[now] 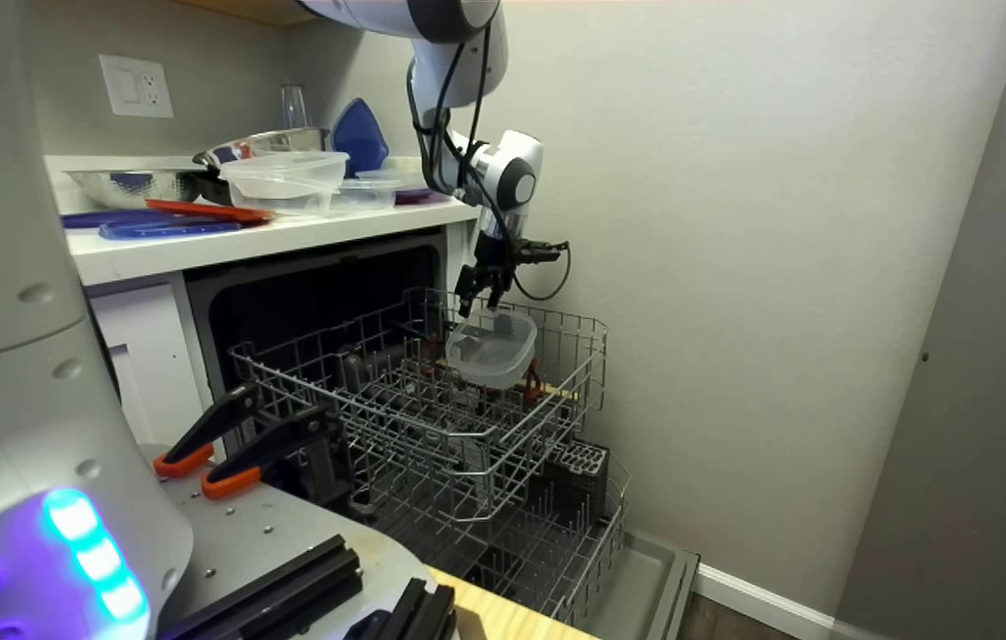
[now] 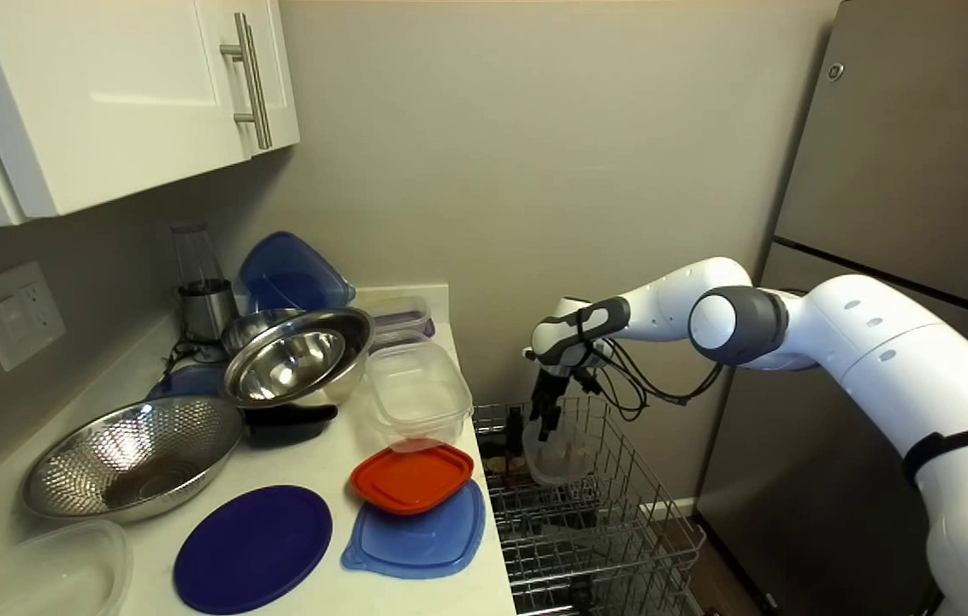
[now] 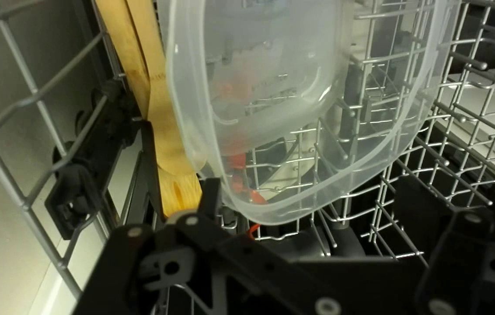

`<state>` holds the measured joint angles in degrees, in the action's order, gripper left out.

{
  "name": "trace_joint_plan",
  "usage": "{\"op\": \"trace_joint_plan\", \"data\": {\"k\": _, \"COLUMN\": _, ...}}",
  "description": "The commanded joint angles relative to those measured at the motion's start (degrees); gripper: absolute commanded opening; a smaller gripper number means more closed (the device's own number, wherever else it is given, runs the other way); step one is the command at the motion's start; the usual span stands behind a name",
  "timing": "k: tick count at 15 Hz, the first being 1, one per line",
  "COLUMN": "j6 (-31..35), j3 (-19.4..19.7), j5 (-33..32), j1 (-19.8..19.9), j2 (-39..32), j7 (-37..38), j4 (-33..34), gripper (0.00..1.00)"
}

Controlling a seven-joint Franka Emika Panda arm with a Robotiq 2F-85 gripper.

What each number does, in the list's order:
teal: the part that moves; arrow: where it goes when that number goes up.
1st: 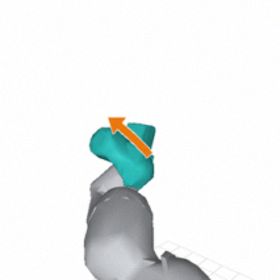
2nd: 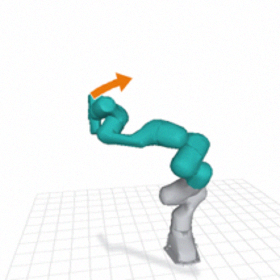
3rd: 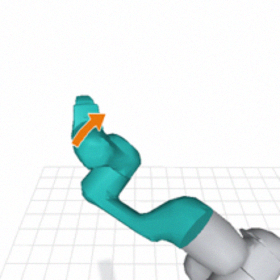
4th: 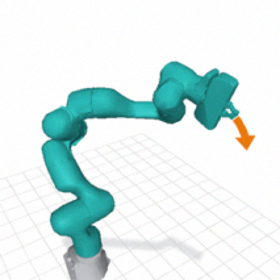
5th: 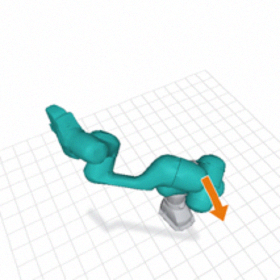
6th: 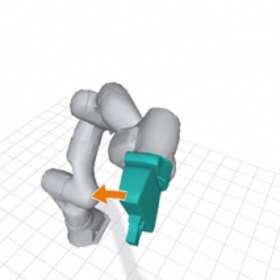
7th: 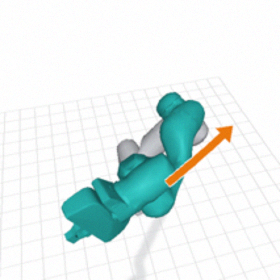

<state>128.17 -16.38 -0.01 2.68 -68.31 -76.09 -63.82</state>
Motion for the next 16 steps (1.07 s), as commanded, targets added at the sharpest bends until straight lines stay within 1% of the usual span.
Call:
{"op": "trace_joint_plan", "data": {"k": 1, "j6": -0.16, "j3": -0.80, "j5": 2.02, "j1": 1.13, "j2": 1.74, "j7": -2.76, "j4": -2.07, "gripper": 1.00}}
{"op": "trace_joint_plan", "data": {"k": 3, "j6": 0.25, "j3": -2.40, "j5": 2.98, "j1": 2.02, "j2": 2.70, "j7": -4.25, "j4": -2.84, "gripper": 1.00}}
{"op": "trace_joint_plan", "data": {"k": 4, "j6": 0.83, "j3": -3.43, "j5": 1.96, "j1": 2.75, "j2": 3.65, "j7": -4.06, "j4": -3.84, "gripper": 1.00}}
{"op": "trace_joint_plan", "data": {"k": 5, "j6": 1.07, "j3": -3.56, "j5": 1.70, "j1": 2.92, "j2": 4.36, "j7": -4.19, "j4": -4.09, "gripper": 1.00}}
{"op": "trace_joint_plan", "data": {"k": 6, "j6": 0.89, "j3": -2.32, "j5": 2.69, "j1": 2.22, "j2": 4.91, "j7": -4.38, "j4": -3.63, "gripper": 1.00}}
{"op": "trace_joint_plan", "data": {"k": 11, "j6": 1.13, "j3": -0.34, "j5": 1.85, "j1": 1.95, "j2": 7.33, "j7": -3.65, "j4": -4.00, "gripper": 1.00}}
{"op": "trace_joint_plan", "data": {"k": 16, "j6": 1.29, "j3": 1.32, "j5": 1.45, "j1": 1.51, "j2": 6.45, "j7": -3.04, "j4": -3.94, "gripper": 1.00}}
